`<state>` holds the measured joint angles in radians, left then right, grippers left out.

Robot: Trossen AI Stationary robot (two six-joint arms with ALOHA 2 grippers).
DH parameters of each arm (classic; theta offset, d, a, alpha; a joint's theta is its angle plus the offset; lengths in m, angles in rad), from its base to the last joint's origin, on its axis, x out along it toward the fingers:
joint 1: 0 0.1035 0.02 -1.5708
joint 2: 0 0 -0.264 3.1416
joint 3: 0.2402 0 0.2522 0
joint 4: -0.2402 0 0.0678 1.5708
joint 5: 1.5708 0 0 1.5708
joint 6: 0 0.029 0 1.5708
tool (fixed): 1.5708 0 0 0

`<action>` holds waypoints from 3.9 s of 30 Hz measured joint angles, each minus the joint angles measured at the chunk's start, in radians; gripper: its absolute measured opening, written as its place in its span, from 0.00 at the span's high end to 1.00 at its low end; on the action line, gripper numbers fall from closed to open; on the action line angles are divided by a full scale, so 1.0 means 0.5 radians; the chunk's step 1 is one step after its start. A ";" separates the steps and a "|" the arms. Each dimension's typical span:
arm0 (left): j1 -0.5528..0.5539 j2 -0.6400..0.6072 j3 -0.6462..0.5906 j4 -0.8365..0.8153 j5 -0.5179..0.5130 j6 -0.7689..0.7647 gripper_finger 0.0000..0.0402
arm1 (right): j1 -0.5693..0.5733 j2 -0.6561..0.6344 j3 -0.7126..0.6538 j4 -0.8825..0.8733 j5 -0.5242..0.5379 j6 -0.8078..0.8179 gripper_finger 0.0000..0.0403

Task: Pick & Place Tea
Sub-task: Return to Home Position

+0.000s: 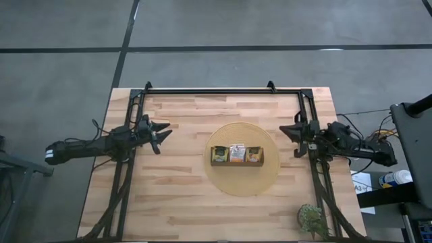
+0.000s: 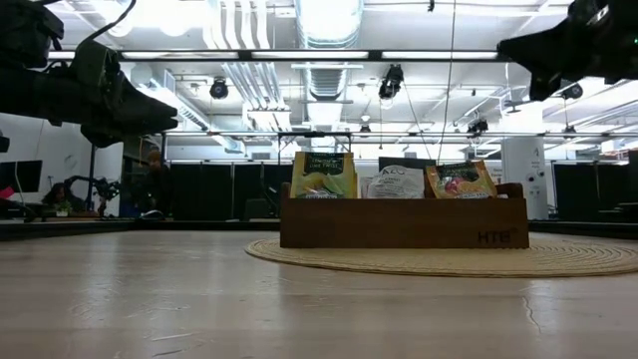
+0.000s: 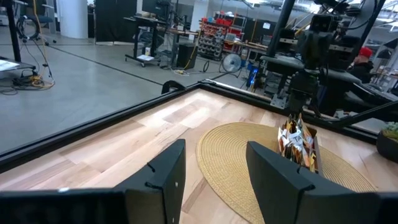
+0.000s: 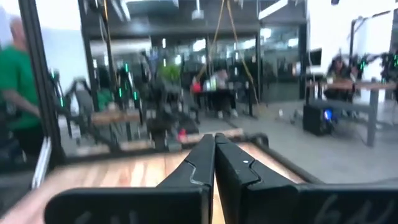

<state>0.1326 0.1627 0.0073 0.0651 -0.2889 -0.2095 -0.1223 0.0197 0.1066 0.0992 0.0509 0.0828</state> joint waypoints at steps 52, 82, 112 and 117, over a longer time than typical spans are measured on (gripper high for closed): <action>-0.001 0.013 0.000 -0.010 0.000 0.000 0.59 | 0.003 0.097 -0.194 -0.160 0.058 -0.338 0.98; 0.000 0.013 0.000 -0.011 0.000 0.000 0.59 | 0.003 0.098 -0.194 -0.161 0.059 -0.336 0.98; -0.001 0.013 0.000 -0.011 0.000 0.000 0.59 | 0.003 0.098 -0.194 -0.161 0.059 -0.337 0.98; 0.000 0.013 0.000 -0.011 0.000 0.000 0.59 | 0.003 0.098 -0.194 -0.161 0.059 -0.338 0.98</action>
<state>0.1324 0.1692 0.0074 0.0593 -0.2890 -0.2095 -0.1207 0.0685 0.0093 0.0185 0.0803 -0.0862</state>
